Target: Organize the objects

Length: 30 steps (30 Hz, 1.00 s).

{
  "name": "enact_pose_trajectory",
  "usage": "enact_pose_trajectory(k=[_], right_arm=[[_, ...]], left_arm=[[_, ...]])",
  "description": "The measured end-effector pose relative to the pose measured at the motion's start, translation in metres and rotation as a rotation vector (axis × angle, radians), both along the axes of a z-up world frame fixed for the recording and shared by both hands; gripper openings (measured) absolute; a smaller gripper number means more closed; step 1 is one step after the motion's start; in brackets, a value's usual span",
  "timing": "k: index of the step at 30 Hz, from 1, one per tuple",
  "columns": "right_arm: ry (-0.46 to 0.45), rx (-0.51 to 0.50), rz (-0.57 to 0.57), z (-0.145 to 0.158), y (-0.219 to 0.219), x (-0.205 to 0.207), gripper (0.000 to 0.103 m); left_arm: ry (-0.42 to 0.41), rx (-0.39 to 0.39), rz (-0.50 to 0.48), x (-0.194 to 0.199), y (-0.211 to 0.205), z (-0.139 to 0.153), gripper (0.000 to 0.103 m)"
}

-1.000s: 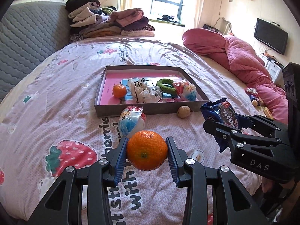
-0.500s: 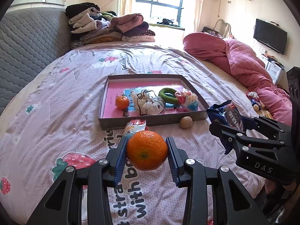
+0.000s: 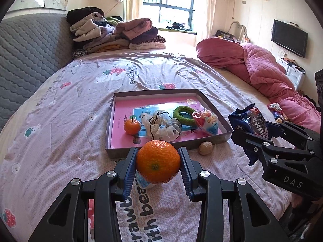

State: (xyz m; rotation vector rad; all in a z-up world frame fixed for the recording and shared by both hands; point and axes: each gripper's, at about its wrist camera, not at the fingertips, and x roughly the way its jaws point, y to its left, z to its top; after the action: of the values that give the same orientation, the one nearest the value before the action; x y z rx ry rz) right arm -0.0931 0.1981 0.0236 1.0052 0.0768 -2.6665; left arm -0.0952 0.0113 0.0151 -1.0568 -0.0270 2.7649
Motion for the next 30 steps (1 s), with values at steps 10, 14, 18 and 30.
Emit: enact_pose_trajectory(k=[10, 14, 18, 30], right_arm=[[0.011, -0.001, -0.004, 0.007, -0.007, -0.022, 0.052], [0.017, -0.007, 0.005, 0.010, -0.009, -0.027, 0.052], [0.013, -0.019, -0.001, 0.012, -0.008, -0.034, 0.052], [0.040, -0.011, -0.010, 0.025, -0.013, -0.051, 0.052]], left_arm=[[0.008, -0.020, -0.009, -0.027, 0.002, 0.007, 0.041], [0.010, -0.012, 0.004, -0.035, 0.000, 0.008, 0.042], [0.006, -0.015, 0.008, -0.044, -0.003, 0.008, 0.042], [0.038, -0.029, 0.016, -0.071, -0.011, 0.030, 0.042]])
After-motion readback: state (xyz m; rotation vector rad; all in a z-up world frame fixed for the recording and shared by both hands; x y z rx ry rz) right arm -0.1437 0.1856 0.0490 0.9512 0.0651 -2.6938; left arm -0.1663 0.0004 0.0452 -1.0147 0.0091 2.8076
